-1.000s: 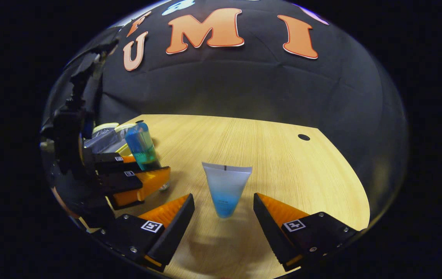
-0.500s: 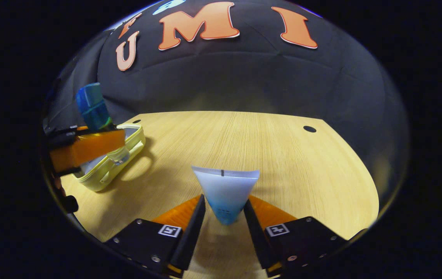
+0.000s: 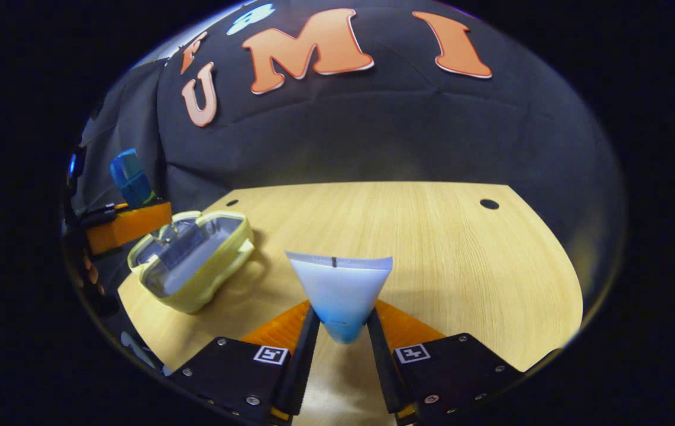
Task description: First open the suitcase, pack the skin care products into it, and then close the suitcase.
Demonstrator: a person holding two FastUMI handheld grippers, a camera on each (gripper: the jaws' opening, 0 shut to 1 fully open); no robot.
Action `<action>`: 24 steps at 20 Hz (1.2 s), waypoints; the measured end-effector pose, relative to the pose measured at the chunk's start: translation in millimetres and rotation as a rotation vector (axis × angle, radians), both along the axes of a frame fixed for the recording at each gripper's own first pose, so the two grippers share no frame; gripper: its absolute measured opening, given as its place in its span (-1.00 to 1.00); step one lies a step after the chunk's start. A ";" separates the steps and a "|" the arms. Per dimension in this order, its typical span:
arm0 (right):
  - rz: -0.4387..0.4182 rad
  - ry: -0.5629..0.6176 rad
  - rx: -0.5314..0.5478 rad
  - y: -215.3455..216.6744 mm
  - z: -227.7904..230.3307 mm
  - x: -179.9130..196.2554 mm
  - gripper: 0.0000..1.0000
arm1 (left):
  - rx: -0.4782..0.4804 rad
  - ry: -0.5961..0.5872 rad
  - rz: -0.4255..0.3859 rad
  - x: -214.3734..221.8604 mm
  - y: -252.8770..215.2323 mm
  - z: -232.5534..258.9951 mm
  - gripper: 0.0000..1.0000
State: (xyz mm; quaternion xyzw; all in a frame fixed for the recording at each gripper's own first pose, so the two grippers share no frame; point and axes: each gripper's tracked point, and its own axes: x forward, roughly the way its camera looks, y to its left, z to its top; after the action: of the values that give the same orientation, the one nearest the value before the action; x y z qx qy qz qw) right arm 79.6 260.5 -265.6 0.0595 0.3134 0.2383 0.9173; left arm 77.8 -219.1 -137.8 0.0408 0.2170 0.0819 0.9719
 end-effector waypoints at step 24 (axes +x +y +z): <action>0.144 0.000 0.063 190.9 106.0 -49.8 0.02 | -0.155 0.387 -0.089 -48.9 151.2 -102.1 -0.14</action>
State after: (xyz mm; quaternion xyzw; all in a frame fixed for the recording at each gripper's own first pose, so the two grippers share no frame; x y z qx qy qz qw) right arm 29.7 451.4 -159.6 0.0658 0.3093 0.3132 0.8955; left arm 28.9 -67.8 -239.9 -0.0098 0.4031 0.0127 0.9150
